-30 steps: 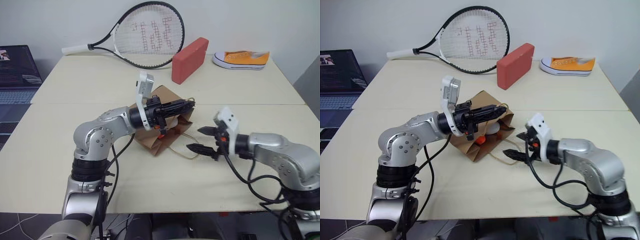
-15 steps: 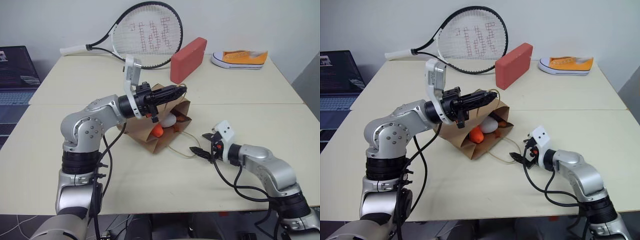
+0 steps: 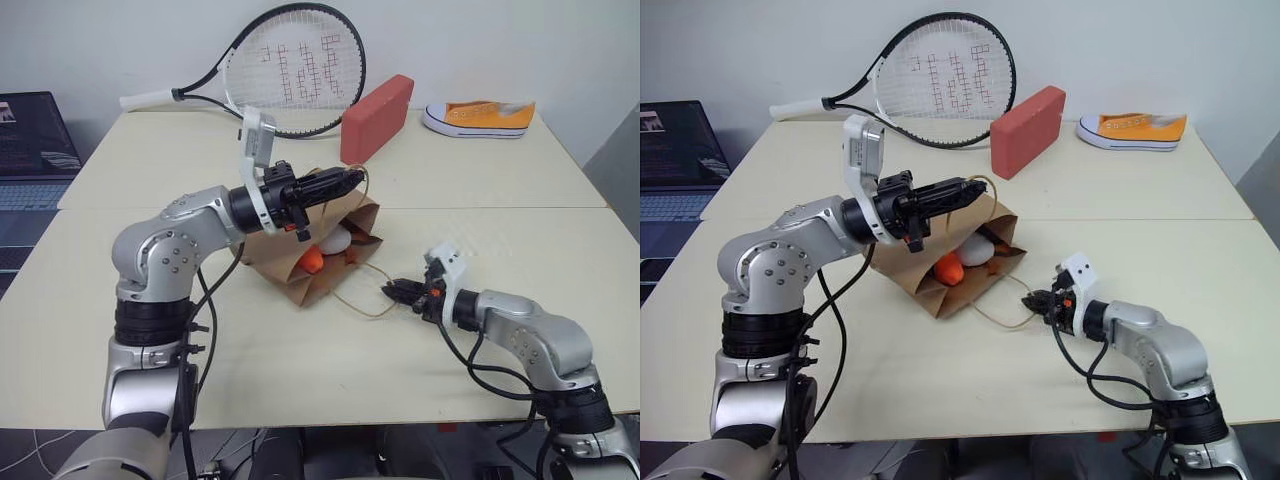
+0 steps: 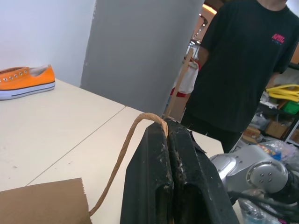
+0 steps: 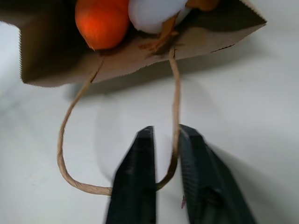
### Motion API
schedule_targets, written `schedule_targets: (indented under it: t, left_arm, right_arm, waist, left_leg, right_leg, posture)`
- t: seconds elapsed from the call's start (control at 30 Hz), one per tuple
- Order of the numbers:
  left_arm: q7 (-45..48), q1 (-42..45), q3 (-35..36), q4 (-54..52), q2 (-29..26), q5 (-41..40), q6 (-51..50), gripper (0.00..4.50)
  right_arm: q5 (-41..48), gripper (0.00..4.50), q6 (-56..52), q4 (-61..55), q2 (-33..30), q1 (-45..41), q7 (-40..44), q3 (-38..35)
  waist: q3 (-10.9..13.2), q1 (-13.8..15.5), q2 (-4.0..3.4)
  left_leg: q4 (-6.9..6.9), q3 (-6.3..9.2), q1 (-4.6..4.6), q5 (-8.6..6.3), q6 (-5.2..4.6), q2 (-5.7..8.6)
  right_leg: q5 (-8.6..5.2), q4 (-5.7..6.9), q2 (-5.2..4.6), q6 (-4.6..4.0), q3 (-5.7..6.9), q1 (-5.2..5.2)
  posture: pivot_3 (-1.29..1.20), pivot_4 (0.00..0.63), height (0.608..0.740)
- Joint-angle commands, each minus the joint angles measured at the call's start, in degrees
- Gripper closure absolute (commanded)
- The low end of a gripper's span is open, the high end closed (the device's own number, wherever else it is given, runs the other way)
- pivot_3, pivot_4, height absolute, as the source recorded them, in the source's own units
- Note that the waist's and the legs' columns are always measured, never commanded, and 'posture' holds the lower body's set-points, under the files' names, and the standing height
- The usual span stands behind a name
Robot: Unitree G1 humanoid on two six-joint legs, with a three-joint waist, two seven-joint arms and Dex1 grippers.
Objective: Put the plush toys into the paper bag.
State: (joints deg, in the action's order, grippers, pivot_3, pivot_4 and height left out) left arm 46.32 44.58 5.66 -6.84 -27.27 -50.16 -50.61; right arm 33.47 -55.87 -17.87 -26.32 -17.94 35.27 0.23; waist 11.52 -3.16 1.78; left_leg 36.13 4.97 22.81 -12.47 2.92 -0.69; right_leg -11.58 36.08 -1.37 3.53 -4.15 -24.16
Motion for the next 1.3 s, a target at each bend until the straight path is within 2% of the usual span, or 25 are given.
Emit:
schedule_targets:
  t: [0.03, 0.2, 0.33, 0.53, 0.73, 1.0, 1.03, 1.1, 1.13, 1.3]
  left_arm:
    - [1.33, 2.21, 1.48, -0.52, -2.17, 0.36, 1.17, 4.50]
    - [2.95, 5.75, 2.07, 2.74, -4.93, 1.50, 1.81, 4.50]
    - [3.44, 8.04, 1.90, 4.68, -5.73, 2.27, 1.87, 4.50]
    - [4.63, 10.51, 0.47, 8.14, -6.09, 4.34, 1.48, 4.50]
    - [4.71, 12.73, -1.96, 13.12, -3.28, 7.80, 2.72, 4.50]
    - [3.63, 15.77, -2.99, 21.37, 1.88, 13.64, 7.32, 4.50]
    - [4.22, 16.02, -3.06, 22.13, 2.02, 14.15, 7.95, 4.50]
    - [4.84, 16.64, -3.11, 23.41, 1.99, 15.34, 9.27, 4.09]
    - [5.50, 16.96, -2.98, 23.82, 1.77, 15.48, 9.57, 3.90]
    - [8.45, 17.17, -1.94, 23.11, -0.72, 15.99, 10.41, 2.44]
  right_arm:
    - [7.74, 4.44, -5.57, -4.87, -0.14, -3.00, -0.67, -6.16]
    - [20.78, 4.44, -14.41, -6.61, -0.23, -10.51, -4.91, -16.40]
    - [31.13, 4.44, -21.12, -4.55, -3.06, -18.04, -10.29, -23.61]
    - [42.29, 4.44, -26.65, 2.48, -8.95, -25.89, -18.54, -27.92]
    - [43.64, 4.44, -26.88, 7.58, -11.95, -27.77, -22.51, -25.39]
    - [39.68, 4.44, -22.88, 10.84, -8.55, -29.18, -27.53, -22.22]
    - [38.85, 4.28, -22.07, 11.24, -8.17, -29.50, -28.15, -22.08]
    - [38.12, 3.89, -21.20, 11.50, -7.94, -29.93, -28.13, -21.82]
    - [38.00, 3.53, -20.93, 11.57, -7.87, -30.21, -28.16, -21.81]
    - [38.97, 1.88, -20.45, 11.47, -8.28, -31.94, -27.66, -22.83]
  waist:
    - [0.00, -0.05, 0.00]
    - [0.00, 0.02, -0.01]
    - [0.01, 0.05, -0.02]
    - [0.01, 0.17, -0.02]
    - [0.01, 0.13, -0.02]
    - [0.02, 0.00, -0.02]
    - [0.02, -0.02, -0.02]
    - [0.02, -0.04, -0.03]
    - [0.02, -0.03, -0.02]
    - [0.02, -0.04, -0.04]
  left_leg:
    - [0.00, -0.01, -0.01, 0.00, 0.00, 0.00]
    - [0.00, 0.01, 0.01, 0.00, 0.00, 0.00]
    - [-0.03, 0.01, 0.03, 0.00, 0.00, 0.00]
    - [-0.04, 0.01, 0.05, -0.01, -0.01, 0.00]
    - [-0.04, 0.00, 0.06, -0.01, -0.02, 0.00]
    - [-0.04, -0.01, 0.10, -0.01, -0.02, 0.00]
    - [-0.04, -0.01, 0.09, -0.01, -0.02, 0.00]
    - [-0.05, -0.01, 0.09, -0.01, -0.02, 0.00]
    - [-0.06, -0.01, 0.10, -0.01, -0.02, 0.00]
    - [-0.07, 0.00, 0.15, -0.01, -0.02, 0.00]
  right_leg:
    - [0.00, 0.00, 0.00, 0.00, 0.00, 0.00]
    - [0.00, 0.01, 0.00, -0.01, 0.01, 0.00]
    - [-0.02, 0.00, 0.00, -0.03, 0.02, -0.01]
    - [-0.04, -0.01, -0.01, -0.07, 0.02, -0.02]
    - [-0.04, -0.02, -0.01, -0.08, 0.01, -0.02]
    - [0.15, -0.01, 0.00, 0.24, 0.00, -0.07]
    - [0.15, -0.01, 0.00, 0.24, 0.00, -0.07]
    - [0.15, 0.00, 0.00, 0.25, 0.00, -0.09]
    - [0.16, 0.00, 0.00, 0.25, 0.00, -0.09]
    - [0.16, 0.00, 0.00, 0.26, 0.01, -0.13]
  posture:
    - [0.00, 0.150, 0.740]
    - [0.00, 0.150, 0.740]
    - [0.00, 0.150, 0.740]
    - [0.00, 0.150, 0.740]
    - [0.00, 0.150, 0.740]
    - [0.00, 0.150, 0.740]
    - [0.00, 0.150, 0.740]
    - [0.00, 0.150, 0.740]
    - [0.00, 0.150, 0.740]
    - [0.00, 0.150, 0.740]
